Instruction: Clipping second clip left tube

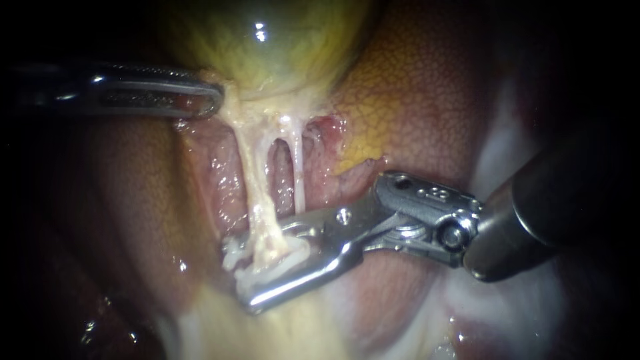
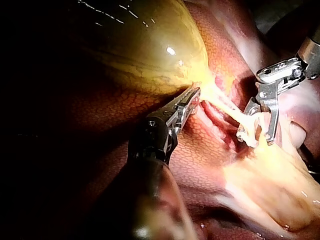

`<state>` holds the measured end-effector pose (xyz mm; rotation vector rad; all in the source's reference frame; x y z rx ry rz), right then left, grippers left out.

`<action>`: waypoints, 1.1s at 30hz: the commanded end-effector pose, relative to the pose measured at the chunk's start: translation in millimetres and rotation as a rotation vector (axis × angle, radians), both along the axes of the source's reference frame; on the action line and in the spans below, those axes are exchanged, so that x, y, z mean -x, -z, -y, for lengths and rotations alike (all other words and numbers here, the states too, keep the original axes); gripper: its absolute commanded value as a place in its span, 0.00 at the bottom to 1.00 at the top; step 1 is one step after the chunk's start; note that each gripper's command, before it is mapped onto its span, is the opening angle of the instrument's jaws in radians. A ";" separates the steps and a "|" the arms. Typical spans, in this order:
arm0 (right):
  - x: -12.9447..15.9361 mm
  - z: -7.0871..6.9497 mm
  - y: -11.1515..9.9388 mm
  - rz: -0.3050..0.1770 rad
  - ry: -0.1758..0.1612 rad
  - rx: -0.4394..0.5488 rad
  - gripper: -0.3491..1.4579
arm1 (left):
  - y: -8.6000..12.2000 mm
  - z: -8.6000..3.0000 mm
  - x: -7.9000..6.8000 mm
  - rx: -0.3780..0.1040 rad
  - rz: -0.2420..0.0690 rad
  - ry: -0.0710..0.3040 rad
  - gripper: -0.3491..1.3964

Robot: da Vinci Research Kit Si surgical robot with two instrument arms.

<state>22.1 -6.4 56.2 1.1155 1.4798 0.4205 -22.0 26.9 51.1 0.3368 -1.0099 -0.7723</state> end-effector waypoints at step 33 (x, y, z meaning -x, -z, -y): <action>0.4 -0.9 0.0 0.030 -0.025 -0.033 0.00 | 0.0 0.0 0.0 0.000 0.000 0.000 0.00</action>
